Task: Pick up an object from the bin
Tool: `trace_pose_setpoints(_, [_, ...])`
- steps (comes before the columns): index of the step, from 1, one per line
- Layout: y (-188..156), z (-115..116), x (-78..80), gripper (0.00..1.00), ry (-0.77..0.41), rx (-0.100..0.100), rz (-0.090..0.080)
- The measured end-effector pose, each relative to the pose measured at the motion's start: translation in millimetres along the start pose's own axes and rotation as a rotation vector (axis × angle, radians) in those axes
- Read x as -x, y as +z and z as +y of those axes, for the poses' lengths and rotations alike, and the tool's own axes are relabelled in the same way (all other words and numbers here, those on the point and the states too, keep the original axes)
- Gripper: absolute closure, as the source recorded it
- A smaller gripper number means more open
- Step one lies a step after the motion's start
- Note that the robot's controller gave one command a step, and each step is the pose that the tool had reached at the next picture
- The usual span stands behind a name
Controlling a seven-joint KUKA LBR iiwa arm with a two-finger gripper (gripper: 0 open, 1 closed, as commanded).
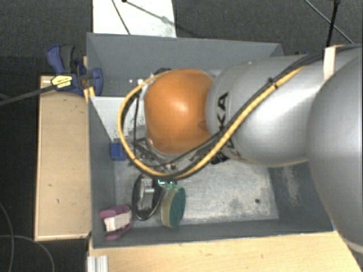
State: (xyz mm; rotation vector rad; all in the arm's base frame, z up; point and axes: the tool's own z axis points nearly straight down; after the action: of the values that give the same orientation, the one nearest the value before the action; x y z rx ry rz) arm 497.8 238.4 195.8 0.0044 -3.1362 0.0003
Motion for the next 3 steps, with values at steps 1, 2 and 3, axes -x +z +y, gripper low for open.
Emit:
trace_pose_setpoints(1, [73,-119,18.4,0.0,-0.39,-0.003,-0.003])
trace_pose_setpoints(2, [127,-80,9.9,0.0,-0.41,-0.001,-0.005])
trace_pose_setpoints(3, [126,-81,10.3,1.0,-0.4,0.0,-0.004])
